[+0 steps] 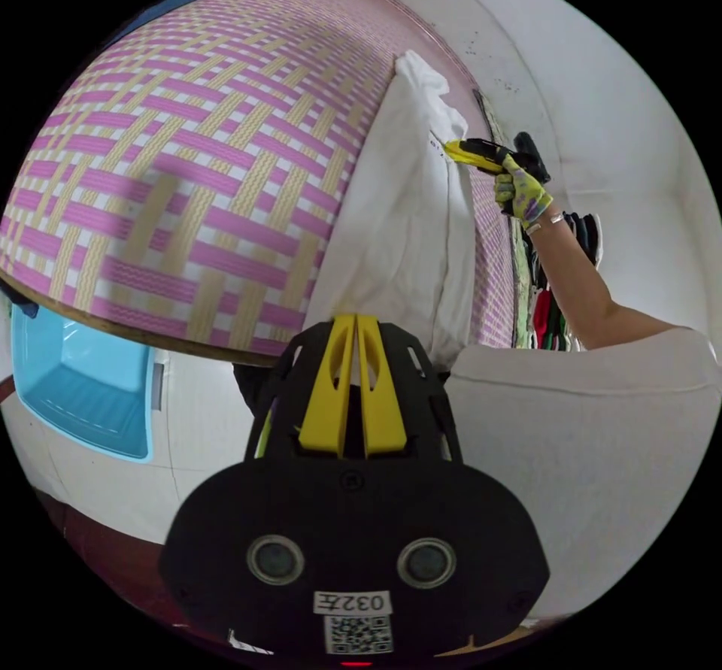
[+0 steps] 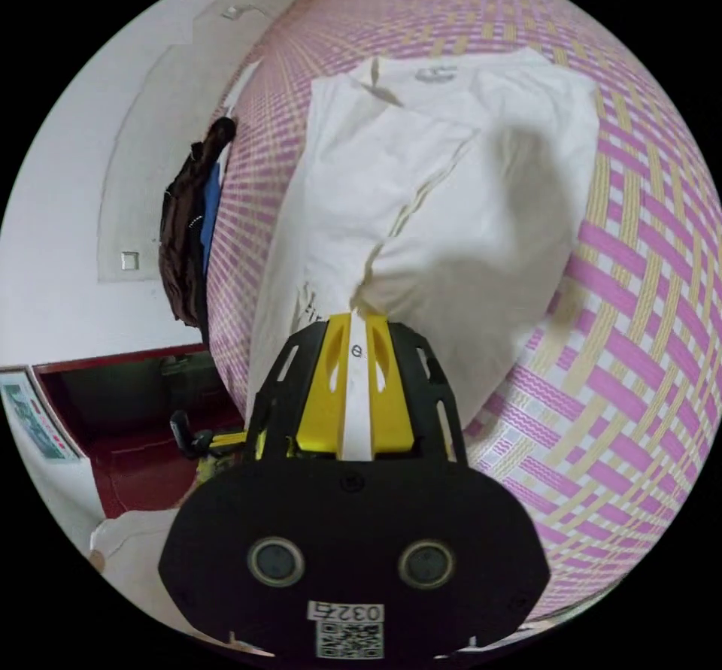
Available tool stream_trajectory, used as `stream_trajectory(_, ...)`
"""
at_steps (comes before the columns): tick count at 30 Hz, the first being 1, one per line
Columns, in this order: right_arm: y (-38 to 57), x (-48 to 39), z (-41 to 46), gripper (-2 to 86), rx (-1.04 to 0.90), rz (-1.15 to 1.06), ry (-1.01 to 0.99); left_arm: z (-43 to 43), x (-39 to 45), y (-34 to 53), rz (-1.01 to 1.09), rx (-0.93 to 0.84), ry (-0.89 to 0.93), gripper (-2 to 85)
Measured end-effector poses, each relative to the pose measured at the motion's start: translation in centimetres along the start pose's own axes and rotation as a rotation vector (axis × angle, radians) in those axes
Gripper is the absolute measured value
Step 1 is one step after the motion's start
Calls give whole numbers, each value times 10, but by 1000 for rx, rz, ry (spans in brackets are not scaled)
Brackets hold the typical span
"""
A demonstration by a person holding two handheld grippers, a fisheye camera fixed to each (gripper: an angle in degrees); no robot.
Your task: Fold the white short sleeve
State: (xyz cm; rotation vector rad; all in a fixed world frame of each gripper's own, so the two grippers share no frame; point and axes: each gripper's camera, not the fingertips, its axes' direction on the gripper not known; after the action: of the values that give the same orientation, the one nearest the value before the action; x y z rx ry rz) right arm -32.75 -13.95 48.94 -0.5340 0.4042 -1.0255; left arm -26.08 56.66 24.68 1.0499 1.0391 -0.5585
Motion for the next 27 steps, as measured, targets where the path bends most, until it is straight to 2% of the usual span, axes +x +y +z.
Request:
stream_trajectory(2, 4, 6, -3, 52, 10, 2, -63, 2, 1, 0, 9, -10, 2, -9)
stream_trajectory(6, 5, 8, -54, 57, 256, 8, -58, 2, 7, 1, 29, -6, 17, -9)
stream_trajectory(8, -10, 5, -67, 59, 296, -16, -39, 5, 9, 0, 33, -12, 30, -9)
stream_trajectory(12, -57, 3, -74, 65, 271, -26, 154, 12, 11, -4, 30, -28, 18, -9)
stream_trajectory(20, -85, -20, -48, 59, 102, -157, 340, 12, 15, -7, 33, -6, 16, -9)
stream_trajectory(24, -70, -34, -65, 6, 153, -200, 270, 14, 17, -9, 36, -21, 6, -9)
stream_trajectory(27, -49, -49, -95, -2, 209, -169, 215, 12, 19, -8, 38, -13, 0, -9)
